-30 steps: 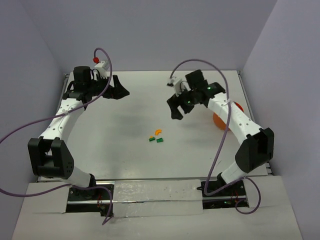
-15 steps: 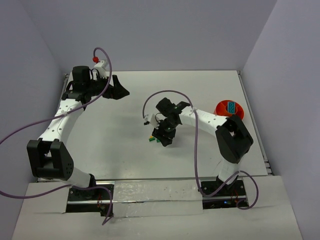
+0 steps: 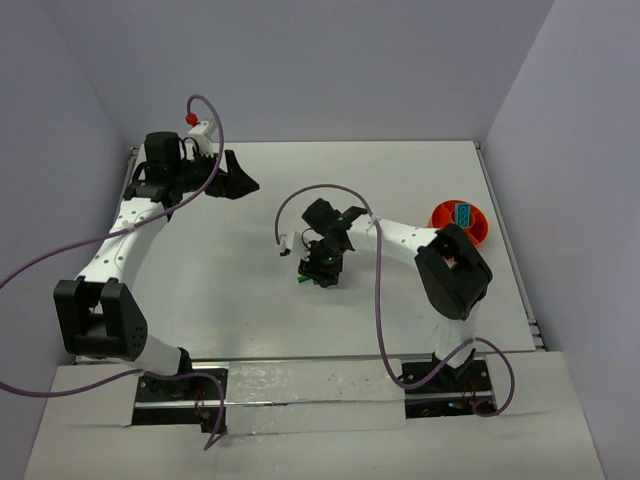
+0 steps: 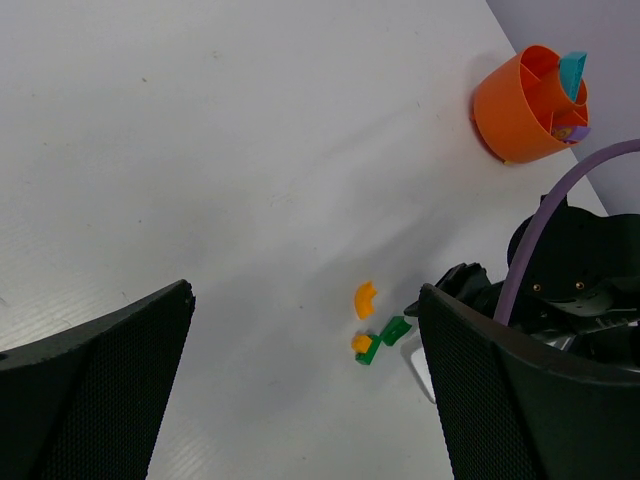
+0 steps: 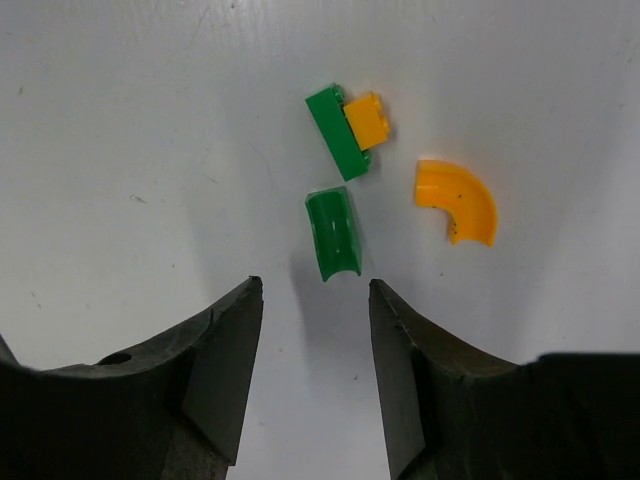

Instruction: Sort the legos into containers by color

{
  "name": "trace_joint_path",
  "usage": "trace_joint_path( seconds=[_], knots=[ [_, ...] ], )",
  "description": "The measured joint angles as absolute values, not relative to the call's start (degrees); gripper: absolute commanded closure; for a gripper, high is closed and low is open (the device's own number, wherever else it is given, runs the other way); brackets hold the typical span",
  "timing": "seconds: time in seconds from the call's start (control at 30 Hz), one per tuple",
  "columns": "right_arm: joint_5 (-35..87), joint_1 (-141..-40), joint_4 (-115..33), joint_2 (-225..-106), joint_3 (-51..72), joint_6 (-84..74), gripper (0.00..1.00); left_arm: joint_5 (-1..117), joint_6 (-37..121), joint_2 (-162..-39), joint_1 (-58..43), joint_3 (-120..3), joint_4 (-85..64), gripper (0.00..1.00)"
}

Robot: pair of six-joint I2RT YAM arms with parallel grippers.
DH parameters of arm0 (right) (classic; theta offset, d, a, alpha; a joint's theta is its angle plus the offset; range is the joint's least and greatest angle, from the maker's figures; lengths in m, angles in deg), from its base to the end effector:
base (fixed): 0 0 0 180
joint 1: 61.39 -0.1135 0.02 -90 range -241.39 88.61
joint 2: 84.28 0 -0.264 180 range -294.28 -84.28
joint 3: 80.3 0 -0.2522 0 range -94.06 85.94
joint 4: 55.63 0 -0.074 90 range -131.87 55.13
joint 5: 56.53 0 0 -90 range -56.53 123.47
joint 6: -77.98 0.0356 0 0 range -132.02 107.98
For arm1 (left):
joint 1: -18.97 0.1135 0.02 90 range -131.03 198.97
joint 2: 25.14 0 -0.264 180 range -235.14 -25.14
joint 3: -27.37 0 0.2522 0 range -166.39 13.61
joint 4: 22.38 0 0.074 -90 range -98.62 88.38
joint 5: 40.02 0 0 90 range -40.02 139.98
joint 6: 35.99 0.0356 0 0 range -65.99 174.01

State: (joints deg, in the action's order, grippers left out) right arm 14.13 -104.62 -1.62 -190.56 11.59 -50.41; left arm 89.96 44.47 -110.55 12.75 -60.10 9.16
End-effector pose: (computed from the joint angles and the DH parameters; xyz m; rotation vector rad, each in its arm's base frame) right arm 0.2590 0.2597 0.1858 -1.8899 2.0740 0.4961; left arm 0.3346 -0.0595 0.3359 0.3712 2.0381 -0.8923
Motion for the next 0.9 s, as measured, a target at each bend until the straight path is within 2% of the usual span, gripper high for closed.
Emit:
trace_joint_path(
  seconds=[0.27,0.7,0.83,0.9],
  knots=[
    [15.9,-106.4,-4.2,-190.8,11.6,-52.5,0.49,90.0,44.5,-110.6,12.7,-60.1,9.1,0.01],
    [18.7,-108.4,-6.6,-193.5,12.2,-54.3,0.58,90.0,44.5,-110.6,12.7,-60.1,9.1,0.01],
    [19.4,-108.4,-7.0,-194.0,12.8,-54.8,0.64,90.0,44.5,-110.6,12.7,-60.1,9.1,0.01],
    [19.5,-108.4,-7.2,-194.0,13.1,-55.0,0.74,90.0,44.5,-110.6,12.7,-60.1,9.1,0.01]
  ],
)
